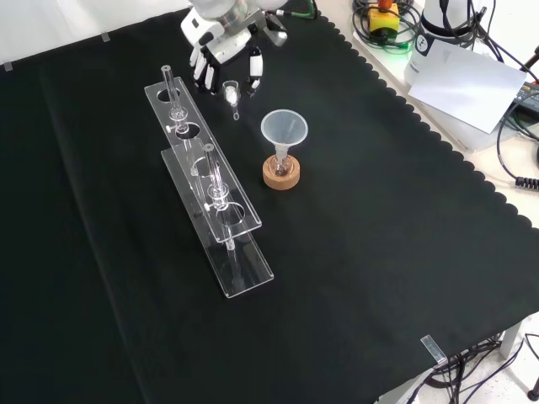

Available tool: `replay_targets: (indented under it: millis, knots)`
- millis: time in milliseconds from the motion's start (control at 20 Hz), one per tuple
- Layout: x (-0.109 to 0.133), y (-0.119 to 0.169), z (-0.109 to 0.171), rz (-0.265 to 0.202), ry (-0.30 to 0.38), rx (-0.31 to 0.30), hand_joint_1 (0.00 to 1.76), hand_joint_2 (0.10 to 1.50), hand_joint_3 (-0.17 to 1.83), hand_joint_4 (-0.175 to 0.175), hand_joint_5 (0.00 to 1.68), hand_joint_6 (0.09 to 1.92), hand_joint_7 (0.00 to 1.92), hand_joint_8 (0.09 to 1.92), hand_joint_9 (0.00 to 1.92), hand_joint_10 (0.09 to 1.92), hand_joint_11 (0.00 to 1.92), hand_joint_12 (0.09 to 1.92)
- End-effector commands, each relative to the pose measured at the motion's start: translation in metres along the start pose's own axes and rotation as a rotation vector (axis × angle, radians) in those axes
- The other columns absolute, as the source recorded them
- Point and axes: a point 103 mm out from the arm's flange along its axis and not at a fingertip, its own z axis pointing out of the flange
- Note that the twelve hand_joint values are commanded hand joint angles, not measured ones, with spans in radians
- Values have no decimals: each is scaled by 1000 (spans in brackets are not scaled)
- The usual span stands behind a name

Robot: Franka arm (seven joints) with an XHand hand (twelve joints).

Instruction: Pour all the NaCl from the weighing funnel into the round-bottom flask.

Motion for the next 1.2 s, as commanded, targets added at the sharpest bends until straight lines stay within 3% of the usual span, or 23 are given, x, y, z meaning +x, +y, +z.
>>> replay_targets:
  millis: [50,600,1200]
  knots:
    - [-11,-39,-27,20,-8,-14,1103,710,607,175,1195,786,559,631,818,490,644,1245]
    - [-3,-77,-63,29,-64,-16,1102,713,601,175,1194,785,548,627,816,488,644,1241]
    - [53,-98,-71,-27,-130,-14,1101,716,598,175,1193,786,544,626,814,486,643,1239]
